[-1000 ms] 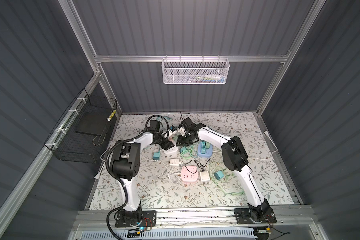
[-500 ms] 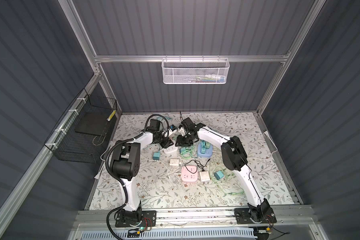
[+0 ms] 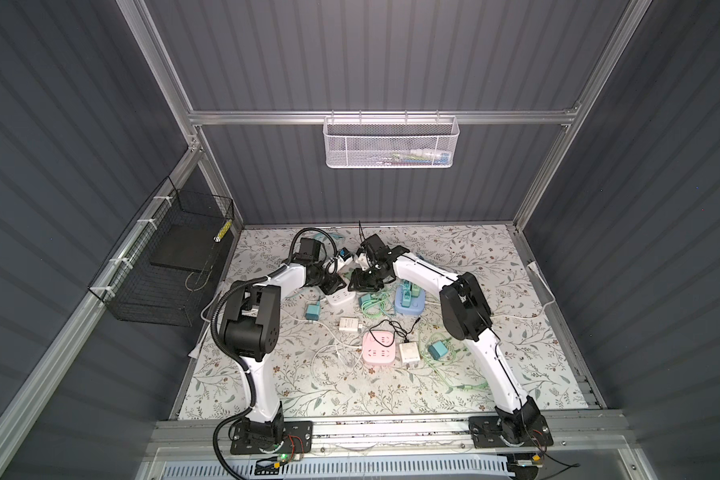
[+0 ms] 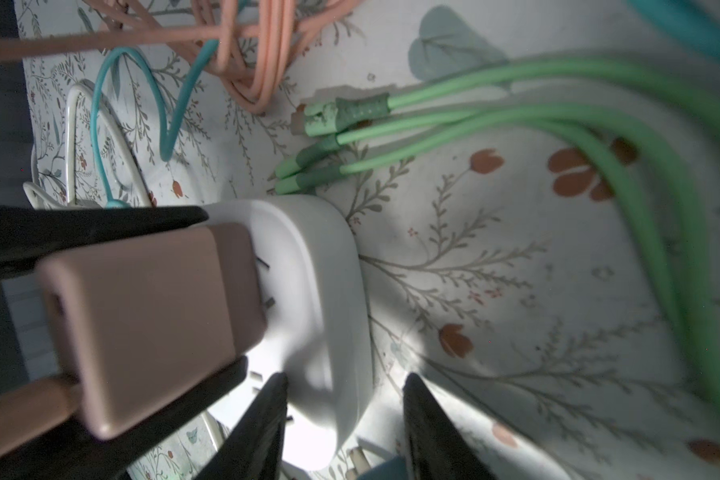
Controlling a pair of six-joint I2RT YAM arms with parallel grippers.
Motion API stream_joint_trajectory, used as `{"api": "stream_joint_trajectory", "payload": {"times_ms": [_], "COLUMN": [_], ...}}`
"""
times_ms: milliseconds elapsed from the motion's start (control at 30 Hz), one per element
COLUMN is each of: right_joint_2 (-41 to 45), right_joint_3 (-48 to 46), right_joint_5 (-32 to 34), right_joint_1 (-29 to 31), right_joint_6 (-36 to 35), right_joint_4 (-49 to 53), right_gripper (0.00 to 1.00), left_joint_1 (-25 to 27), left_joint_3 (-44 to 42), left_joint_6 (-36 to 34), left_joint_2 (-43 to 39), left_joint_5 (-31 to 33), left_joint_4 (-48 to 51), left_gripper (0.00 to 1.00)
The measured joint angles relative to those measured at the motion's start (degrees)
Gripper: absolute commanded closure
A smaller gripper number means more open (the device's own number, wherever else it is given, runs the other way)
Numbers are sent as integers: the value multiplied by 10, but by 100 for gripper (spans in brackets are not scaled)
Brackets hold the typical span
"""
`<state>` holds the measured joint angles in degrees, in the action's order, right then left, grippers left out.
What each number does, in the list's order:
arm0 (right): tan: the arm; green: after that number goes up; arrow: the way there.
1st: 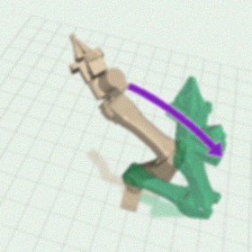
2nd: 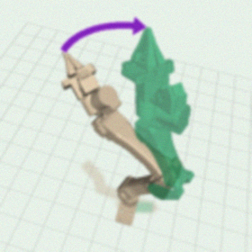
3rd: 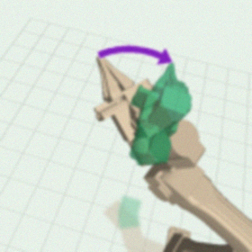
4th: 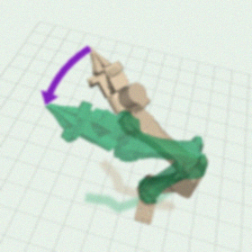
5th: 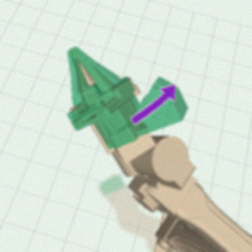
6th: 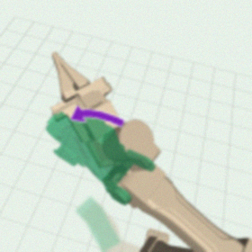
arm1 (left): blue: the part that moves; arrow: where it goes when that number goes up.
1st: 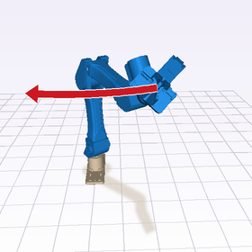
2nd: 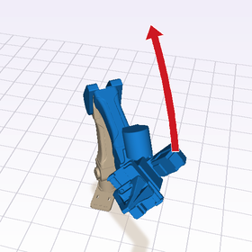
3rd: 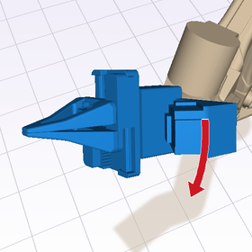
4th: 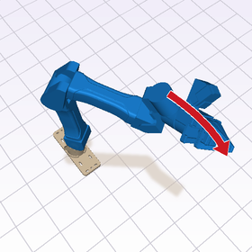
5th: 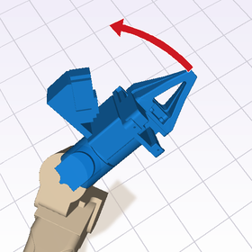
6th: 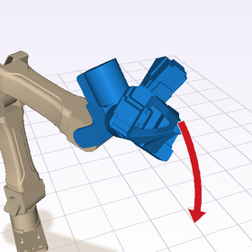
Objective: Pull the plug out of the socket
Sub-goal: 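Close the left gripper on the pink charger while the right holds the hub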
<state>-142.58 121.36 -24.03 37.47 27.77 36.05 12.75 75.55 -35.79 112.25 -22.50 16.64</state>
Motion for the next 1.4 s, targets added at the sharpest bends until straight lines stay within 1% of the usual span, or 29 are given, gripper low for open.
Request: {"api": "stream_joint_trajectory", "payload": {"times_ms": [200,300,467,700,900,1167,1267,1333,1367,1400], "right_joint_2": [-4,-4,-4,-4,-4,-4,-4,-4,-4,-4], "right_joint_3": [6,7,7,7,7,7,7,7,7,7], "right_joint_5": [-6,-9,-12,-14,-14,-14,-15,-15,-15,-15], "right_joint_1": [0,0,0,0,0,0,0,0,0,0], "right_joint_6": [6,5,3,2,2,1,1,1,1,1], "right_joint_4": [-5,-6,-7,-6,-6,-6,-6,-7,-7,-7], "right_gripper": [64,68,72,73,73,73,74,75,74,75], "left_joint_1": [1,0,-2,-8,-9,-9,-9,-9,-9,-9], "left_joint_3": [0,0,0,0,0,0,1,1,1,1], "left_joint_6": [6,9,9,-1,-12,-18,-21,-23,-23,-25], "left_joint_2": [0,0,0,0,0,0,1,1,1,1], "left_joint_5": [4,9,10,10,7,-5,-9,-12,-14,-16], "left_joint_4": [0,0,0,0,0,2,4,5,5,5], "left_gripper": [39,32,31,33,37,47,53,62,66,67]}}
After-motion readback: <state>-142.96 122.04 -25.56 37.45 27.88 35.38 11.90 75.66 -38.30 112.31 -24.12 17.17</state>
